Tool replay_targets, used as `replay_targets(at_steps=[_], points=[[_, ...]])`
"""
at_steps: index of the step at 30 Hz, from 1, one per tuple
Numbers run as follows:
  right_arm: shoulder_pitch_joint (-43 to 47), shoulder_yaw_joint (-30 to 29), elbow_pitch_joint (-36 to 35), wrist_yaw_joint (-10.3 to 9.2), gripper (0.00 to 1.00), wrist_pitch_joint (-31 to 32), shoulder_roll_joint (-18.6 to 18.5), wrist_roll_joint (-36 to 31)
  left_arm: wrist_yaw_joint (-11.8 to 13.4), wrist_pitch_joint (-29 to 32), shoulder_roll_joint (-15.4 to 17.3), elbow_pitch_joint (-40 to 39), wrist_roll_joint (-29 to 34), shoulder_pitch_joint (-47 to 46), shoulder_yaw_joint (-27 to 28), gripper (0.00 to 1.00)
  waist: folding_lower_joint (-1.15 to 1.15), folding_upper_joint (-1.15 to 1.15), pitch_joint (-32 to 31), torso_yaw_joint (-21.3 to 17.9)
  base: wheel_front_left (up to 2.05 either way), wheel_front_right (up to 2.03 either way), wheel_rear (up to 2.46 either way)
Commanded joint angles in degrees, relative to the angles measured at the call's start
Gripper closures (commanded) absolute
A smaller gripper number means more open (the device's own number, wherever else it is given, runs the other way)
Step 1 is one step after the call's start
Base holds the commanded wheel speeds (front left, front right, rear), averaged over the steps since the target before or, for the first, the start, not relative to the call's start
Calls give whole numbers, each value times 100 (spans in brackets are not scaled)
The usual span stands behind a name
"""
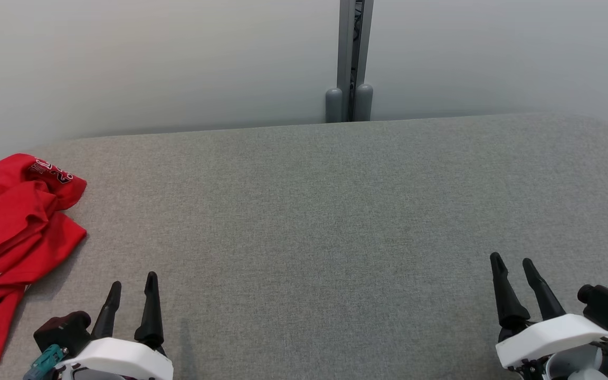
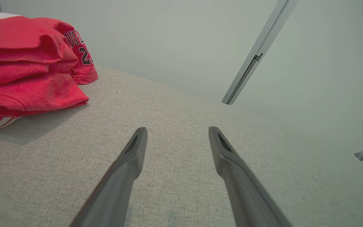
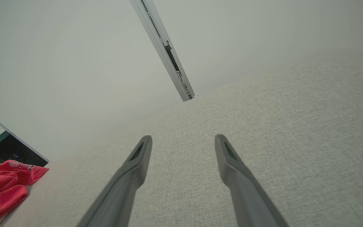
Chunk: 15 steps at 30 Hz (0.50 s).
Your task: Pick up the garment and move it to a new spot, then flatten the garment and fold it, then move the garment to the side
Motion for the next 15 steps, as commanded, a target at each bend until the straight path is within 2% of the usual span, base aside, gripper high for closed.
replay_targets(at_steps=[1,15], points=[[-129,3,-16,8,0,-85,-68,-194,50,-61,60,-22,217,-81,-18,0,0,0,2,-1,0,0,0],[-146,-67,98,10,0,-265,-38,-985,307,-237,117,81,957,-78,-112,0,0,0,12,-19,0,0,0]])
